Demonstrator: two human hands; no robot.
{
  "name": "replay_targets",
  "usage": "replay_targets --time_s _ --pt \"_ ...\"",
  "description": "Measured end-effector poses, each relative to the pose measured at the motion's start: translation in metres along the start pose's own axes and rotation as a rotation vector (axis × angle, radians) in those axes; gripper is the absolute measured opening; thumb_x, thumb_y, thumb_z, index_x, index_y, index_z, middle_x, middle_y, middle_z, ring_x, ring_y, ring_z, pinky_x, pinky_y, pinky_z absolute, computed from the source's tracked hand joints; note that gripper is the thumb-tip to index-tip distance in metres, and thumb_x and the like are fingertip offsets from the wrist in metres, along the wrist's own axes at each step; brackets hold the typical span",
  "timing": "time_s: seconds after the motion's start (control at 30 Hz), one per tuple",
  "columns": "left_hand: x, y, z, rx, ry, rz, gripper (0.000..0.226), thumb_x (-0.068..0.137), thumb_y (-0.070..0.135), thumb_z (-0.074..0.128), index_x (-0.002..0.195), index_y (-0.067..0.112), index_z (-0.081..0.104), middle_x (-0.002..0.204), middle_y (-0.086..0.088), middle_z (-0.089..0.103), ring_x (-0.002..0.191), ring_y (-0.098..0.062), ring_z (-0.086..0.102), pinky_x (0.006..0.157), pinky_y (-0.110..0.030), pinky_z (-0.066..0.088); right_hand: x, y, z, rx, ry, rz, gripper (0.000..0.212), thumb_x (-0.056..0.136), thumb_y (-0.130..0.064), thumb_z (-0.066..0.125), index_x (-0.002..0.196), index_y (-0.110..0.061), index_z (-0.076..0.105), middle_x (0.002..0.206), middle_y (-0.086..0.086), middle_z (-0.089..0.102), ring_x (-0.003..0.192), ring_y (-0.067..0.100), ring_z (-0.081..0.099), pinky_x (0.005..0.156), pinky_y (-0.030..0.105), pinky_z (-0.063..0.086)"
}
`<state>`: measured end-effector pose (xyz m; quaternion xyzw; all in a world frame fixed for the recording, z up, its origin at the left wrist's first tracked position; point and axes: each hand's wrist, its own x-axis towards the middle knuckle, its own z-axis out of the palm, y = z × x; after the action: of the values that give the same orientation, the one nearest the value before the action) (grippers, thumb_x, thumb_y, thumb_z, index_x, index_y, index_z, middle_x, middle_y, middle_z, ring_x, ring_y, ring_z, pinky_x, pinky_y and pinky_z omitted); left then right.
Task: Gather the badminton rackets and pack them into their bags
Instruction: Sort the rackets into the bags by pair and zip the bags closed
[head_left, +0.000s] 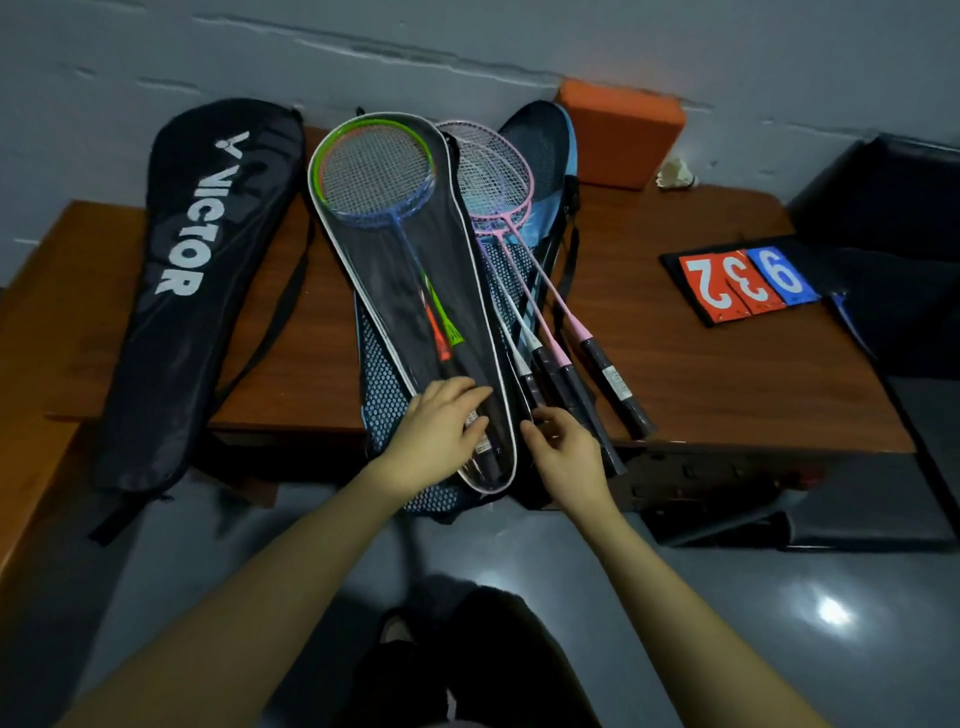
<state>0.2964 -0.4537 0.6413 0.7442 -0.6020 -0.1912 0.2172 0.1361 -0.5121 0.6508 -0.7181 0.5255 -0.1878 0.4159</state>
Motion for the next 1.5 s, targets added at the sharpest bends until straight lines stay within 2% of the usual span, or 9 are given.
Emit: replay_targets --time_s 0.13,0.37,0.6,0.8,0.97,1.13,1.23,1.3,1.5 --pt "0.021 -0.008 -0.005 0.060 -0.056 -0.002 0.045 0.095 0.032 0.042 0.139 0.021 0.037 0.144 0.000 0.036 0.134 -0.020 0.027 0.108 -0.037 0.021 0.026 -0.004 0.005 -0.117 0.005 -0.023 0.033 0.093 -0.025 0.053 0.122 -0.007 0.056 0.111 0.007 0.061 0.092 0.015 0.056 0.074 0.021 0.039" --pt "0.096 -0.040 -0.036 0.115 0.043 -0.109 0.042 0.095 0.029 0.043 0.135 0.017 0.042 0.134 -0.004 0.046 0.126 -0.024 0.036 0.102 -0.036 0.027 0.129 -0.030 0.031 -0.230 0.001 -0.143 0.036 0.091 -0.023 0.053 0.123 -0.007 0.055 0.114 0.015 0.059 0.100 0.033 0.059 0.086 0.046 0.048" --pt "0.178 -0.069 -0.077 0.240 0.035 -0.176 0.046 0.096 0.031 0.039 0.139 0.017 0.034 0.137 -0.004 0.038 0.128 -0.024 0.031 0.102 -0.035 0.025 0.233 -0.068 0.060 -0.405 -0.004 -0.205 0.040 0.092 -0.027 0.051 0.128 -0.009 0.047 0.119 0.015 0.056 0.109 0.035 0.053 0.091 0.043 0.036" --pt "0.231 -0.099 -0.086 0.238 -0.007 -0.191 0.048 0.095 0.034 0.040 0.140 0.017 0.033 0.136 -0.007 0.039 0.126 -0.027 0.034 0.103 -0.037 0.026 0.283 -0.077 0.087 -0.457 0.019 -0.132 0.044 0.091 -0.028 0.052 0.129 -0.008 0.044 0.120 0.014 0.054 0.113 0.034 0.049 0.092 0.044 0.032" --pt "0.259 -0.133 -0.088 0.172 -0.047 -0.107 0.049 0.095 0.034 0.042 0.140 0.015 0.034 0.135 -0.009 0.041 0.125 -0.029 0.036 0.104 -0.039 0.027 0.303 -0.082 0.103 -0.337 0.038 -0.028 0.047 0.086 -0.020 0.059 0.131 -0.013 0.045 0.123 0.010 0.053 0.117 0.028 0.047 0.095 0.041 0.027" --pt "0.275 -0.152 -0.093 0.118 -0.068 -0.003 0.050 0.095 0.036 0.040 0.140 0.014 0.034 0.134 -0.007 0.043 0.124 -0.027 0.039 0.103 -0.040 0.029 0.296 -0.092 0.107 -0.213 0.182 -0.070 0.046 0.080 -0.008 0.066 0.124 -0.015 0.057 0.108 0.009 0.061 0.101 0.030 0.056 0.089 0.036 0.031" --pt "0.281 -0.154 -0.099 -0.068 -0.015 -0.006 0.049 0.095 0.037 0.042 0.138 0.012 0.038 0.132 -0.007 0.045 0.123 -0.025 0.041 0.105 -0.040 0.032 0.290 -0.103 0.103 -0.144 0.193 -0.173 0.046 0.075 -0.005 0.069 0.119 -0.016 0.063 0.099 0.006 0.064 0.091 0.026 0.061 0.087 0.051 0.043" --pt "0.285 -0.149 -0.109 -0.238 0.040 -0.054 0.051 0.094 0.039 0.045 0.137 0.013 0.039 0.127 -0.007 0.046 0.118 -0.024 0.045 0.102 -0.039 0.037 0.283 -0.111 0.099 -0.087 0.173 -0.228 0.046 0.074 -0.005 0.069 0.118 -0.016 0.064 0.094 0.001 0.062 0.088 0.023 0.061 0.082 0.051 0.047" --pt "0.305 -0.141 -0.133 -0.442 0.265 -0.265 0.062 0.078 0.045 0.066 0.126 0.011 0.046 0.105 -0.008 0.056 0.094 -0.024 0.055 0.083 -0.038 0.048 0.267 -0.136 0.091 -0.102 0.136 -0.392 0.042 0.072 -0.006 0.064 0.114 -0.006 0.065 0.081 0.001 0.052 0.076 0.014 0.051 0.070 0.028 0.044"
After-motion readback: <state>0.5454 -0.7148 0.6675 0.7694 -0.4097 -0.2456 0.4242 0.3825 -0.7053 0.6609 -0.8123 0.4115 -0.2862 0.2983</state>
